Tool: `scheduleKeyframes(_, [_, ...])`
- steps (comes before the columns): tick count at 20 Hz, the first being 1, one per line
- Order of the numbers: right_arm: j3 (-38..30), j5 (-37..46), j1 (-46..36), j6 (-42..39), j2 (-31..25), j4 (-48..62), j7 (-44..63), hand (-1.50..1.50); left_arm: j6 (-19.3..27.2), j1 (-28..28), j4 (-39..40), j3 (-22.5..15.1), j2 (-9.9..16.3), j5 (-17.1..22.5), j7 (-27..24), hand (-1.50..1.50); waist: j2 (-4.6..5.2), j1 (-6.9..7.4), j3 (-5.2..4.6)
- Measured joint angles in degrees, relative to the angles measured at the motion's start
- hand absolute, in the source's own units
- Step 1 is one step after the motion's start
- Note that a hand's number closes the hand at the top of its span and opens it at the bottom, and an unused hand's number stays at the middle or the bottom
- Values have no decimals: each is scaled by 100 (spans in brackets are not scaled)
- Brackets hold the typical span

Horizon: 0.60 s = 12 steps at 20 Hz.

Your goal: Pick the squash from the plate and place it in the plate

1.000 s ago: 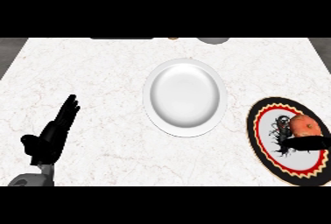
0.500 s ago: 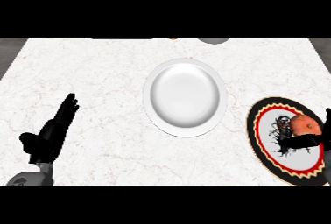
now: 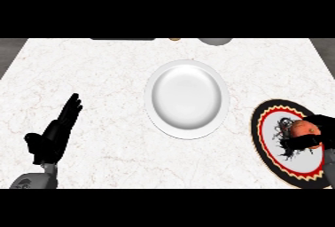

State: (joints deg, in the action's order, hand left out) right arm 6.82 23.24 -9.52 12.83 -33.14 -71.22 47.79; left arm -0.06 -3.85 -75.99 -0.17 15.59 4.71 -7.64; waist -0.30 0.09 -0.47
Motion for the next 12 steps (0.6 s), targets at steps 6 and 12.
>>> scheduleKeyframes(6, [-192,241,-84,-73,142,289,-564,150,3,71,-132,46,-100,-114,74,0,-25,-7,-36])
scheduleKeyframes(12, [415,514,1041,-70,106,-1130,-1280,150,-15,212,-167,151,-56,-84,41,0,-64,-139,-42])
